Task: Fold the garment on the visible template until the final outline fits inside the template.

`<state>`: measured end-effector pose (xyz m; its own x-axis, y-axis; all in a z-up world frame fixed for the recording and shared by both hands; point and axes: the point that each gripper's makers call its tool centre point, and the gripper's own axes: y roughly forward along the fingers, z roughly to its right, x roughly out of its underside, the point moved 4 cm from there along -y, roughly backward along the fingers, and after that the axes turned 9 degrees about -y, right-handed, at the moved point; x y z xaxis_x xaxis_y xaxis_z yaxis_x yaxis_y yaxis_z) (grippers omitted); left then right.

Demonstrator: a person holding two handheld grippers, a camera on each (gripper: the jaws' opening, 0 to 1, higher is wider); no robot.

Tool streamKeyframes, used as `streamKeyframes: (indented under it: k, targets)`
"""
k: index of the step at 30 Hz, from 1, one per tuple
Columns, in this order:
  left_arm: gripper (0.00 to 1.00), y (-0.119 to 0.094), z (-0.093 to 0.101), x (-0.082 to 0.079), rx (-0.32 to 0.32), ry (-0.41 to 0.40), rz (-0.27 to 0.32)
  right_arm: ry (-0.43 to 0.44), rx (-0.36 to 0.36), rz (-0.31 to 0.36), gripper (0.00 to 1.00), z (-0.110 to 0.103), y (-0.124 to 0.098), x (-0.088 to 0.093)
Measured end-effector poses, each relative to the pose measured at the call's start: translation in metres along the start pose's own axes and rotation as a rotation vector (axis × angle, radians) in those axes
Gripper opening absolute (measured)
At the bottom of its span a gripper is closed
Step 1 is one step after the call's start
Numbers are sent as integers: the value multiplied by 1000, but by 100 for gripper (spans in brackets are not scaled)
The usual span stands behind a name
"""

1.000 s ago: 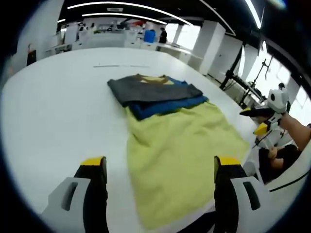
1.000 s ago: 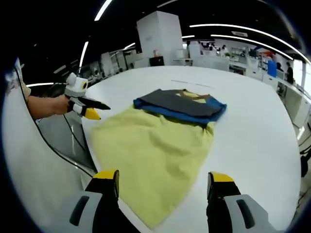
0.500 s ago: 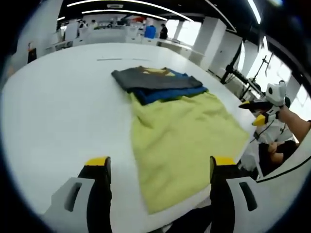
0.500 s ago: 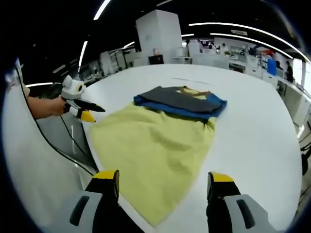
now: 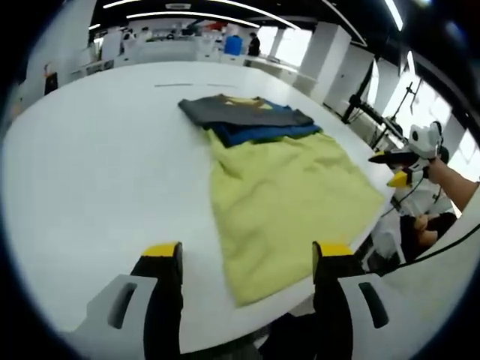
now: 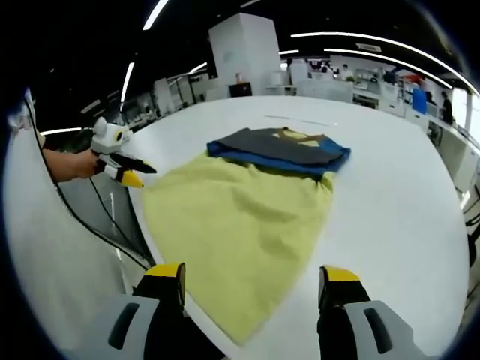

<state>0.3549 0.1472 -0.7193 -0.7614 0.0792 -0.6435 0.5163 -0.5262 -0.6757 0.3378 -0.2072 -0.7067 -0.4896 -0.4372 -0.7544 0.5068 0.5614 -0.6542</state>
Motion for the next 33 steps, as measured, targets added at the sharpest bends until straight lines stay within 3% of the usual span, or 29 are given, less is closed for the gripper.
streamKeyframes:
  k: [7,13,22,33]
  targets:
    - [61,-4,-3,9,-9,12,-17,0,-10,-4,66,-4,0,4]
    - [50,-7,-3,15,-5,20,-34,0,-16,-16,62,-6,0,10]
    - [38,-10,-4,21,-8,29,-58,-7,-13,-7,49,-6,-1,10]
    - [24,-13,-5,29,-7,18,-76,-22,-24,-31,28,-10,-4,28]
